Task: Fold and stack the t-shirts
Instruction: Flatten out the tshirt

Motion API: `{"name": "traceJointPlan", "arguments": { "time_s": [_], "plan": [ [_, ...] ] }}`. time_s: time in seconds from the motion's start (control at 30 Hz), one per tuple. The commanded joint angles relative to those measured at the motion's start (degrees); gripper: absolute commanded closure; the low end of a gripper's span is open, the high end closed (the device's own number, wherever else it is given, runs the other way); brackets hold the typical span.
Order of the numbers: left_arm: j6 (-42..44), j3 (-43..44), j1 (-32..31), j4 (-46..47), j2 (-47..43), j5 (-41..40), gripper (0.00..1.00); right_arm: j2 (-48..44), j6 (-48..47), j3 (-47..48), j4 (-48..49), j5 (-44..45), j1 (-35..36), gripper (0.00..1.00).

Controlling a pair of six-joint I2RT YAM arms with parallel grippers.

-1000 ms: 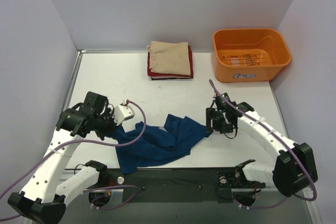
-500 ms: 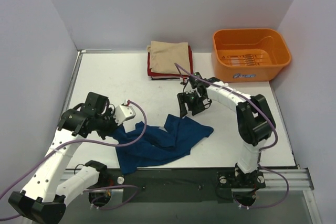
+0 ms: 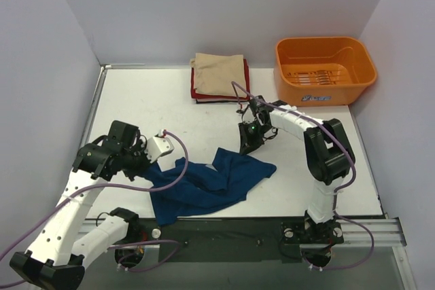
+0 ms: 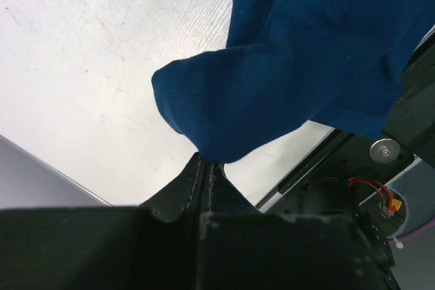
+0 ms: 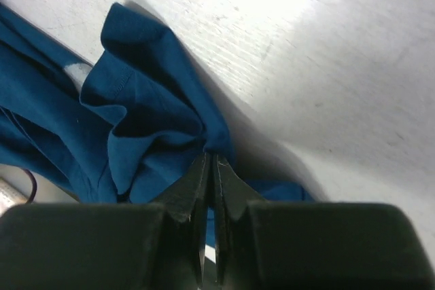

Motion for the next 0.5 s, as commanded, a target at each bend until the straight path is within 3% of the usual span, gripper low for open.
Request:
{"name": "traceJointPlan", "arguments": {
  "time_s": [0.0,0.1,0.2,0.3,0.37,0.47],
  "plan": [
    [1.30,0.88,-0.10,1.35,-0.01,-1.25,1.00,-4.40,0.20,0.25,-3.16,-1.14,-2.20,1.00],
    [0.96,1.05,-0.01,5.11,0.96,-4.14,1.00,-5.89,0.72,3.67,-3.51,-2.11,-2.47,1.00],
    [1.38,2.80,0.16,12.40,4.72,-13.69,1.00,-8.09,2.91,10.96,-3.60,-1.94,-5.09,1.00],
    [4.99,10.25,3.66,21.88,11.14,-19.26,1.00,-8.53,6.34,29.26,-3.95,-2.03,-9.84,1.00],
    [5.70,21.49,7.96,23.93,18.60,-18.75,1.00,-7.92,8.45,42.45,-4.04,-1.06,-13.35,1.00],
    [1.06,48.49,13.77,20.26,31.41,-16.20,1.00,-6.86,9.60,63.73,-3.52,1.05,-17.57,1.00]
  ]
}}
